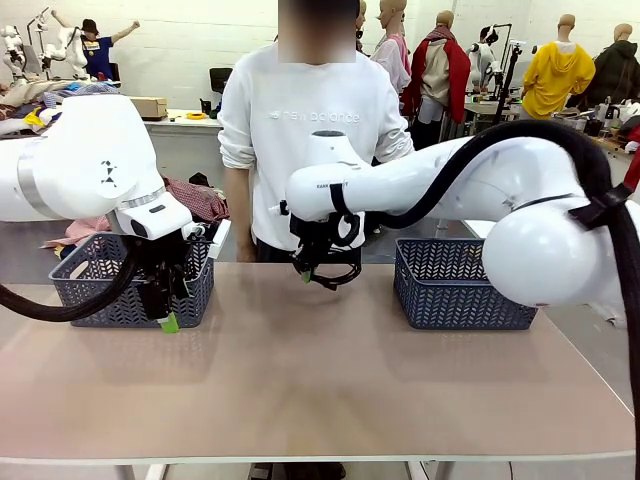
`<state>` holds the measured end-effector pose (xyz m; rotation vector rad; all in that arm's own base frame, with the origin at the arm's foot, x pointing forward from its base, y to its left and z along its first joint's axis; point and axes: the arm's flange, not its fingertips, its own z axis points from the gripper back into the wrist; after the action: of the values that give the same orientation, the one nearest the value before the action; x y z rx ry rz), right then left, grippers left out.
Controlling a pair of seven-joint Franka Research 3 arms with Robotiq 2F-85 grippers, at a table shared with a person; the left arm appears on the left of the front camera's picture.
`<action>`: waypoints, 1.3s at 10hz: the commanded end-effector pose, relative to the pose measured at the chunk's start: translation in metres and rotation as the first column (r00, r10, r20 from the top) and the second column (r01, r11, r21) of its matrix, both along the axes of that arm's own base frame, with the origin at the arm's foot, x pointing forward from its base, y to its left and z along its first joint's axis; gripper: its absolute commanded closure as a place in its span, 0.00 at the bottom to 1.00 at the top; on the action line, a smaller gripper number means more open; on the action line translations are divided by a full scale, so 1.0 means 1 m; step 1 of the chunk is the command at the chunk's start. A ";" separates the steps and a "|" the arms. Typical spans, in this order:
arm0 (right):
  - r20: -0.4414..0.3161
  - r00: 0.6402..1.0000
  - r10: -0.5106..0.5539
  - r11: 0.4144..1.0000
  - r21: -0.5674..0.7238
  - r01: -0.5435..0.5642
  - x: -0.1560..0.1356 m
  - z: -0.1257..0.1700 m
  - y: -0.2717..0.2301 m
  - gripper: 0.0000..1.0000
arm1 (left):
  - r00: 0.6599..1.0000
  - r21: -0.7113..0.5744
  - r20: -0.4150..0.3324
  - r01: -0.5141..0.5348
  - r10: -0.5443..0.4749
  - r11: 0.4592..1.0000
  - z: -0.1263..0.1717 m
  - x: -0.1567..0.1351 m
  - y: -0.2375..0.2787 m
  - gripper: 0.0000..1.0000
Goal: Organize the cables according to human instructions.
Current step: Pick up a bundle of cables and place it in the basket indicated by the human.
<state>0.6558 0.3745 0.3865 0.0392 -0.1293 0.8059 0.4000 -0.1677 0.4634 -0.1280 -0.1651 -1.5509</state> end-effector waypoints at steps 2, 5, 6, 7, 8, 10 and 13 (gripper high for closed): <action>-0.006 0.970 0.245 0.969 0.027 -0.245 -0.019 0.051 -0.041 1.00 | 1.000 0.001 0.003 -0.003 0.003 1.000 0.001 0.000 0.002 0.00; -0.010 0.947 0.320 0.947 -0.039 -0.320 -0.027 0.084 -0.090 1.00 | 1.000 0.001 0.003 -0.003 0.003 1.000 0.001 0.000 0.002 0.00; -0.012 0.948 0.318 0.947 -0.048 -0.318 -0.027 0.091 -0.108 1.00 | 1.000 0.001 0.003 -0.003 0.003 1.000 0.001 0.000 0.002 0.00; -0.002 0.949 0.314 0.948 -0.044 -0.314 -0.027 0.098 -0.129 1.00 | 1.000 0.001 0.003 -0.003 0.003 1.000 0.001 0.000 0.002 0.00; -0.002 0.946 0.323 0.946 -0.031 -0.323 -0.030 0.104 -0.146 1.00 | 1.000 0.001 0.003 -0.003 0.003 1.000 0.001 0.000 0.002 0.00; 0.020 0.945 0.328 0.945 -0.022 -0.327 -0.035 0.112 -0.173 1.00 | 1.000 0.001 0.003 -0.003 0.003 1.000 0.001 0.000 0.002 0.00; -0.002 0.957 0.292 0.954 -0.067 -0.291 -0.015 0.109 -0.148 1.00 | 1.000 0.001 0.003 -0.003 0.003 1.000 0.001 0.000 0.002 0.00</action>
<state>0.6378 0.2204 0.4935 0.0013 -0.0970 1.1171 0.4001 -0.1677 0.4633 -0.1285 -0.1650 -1.5509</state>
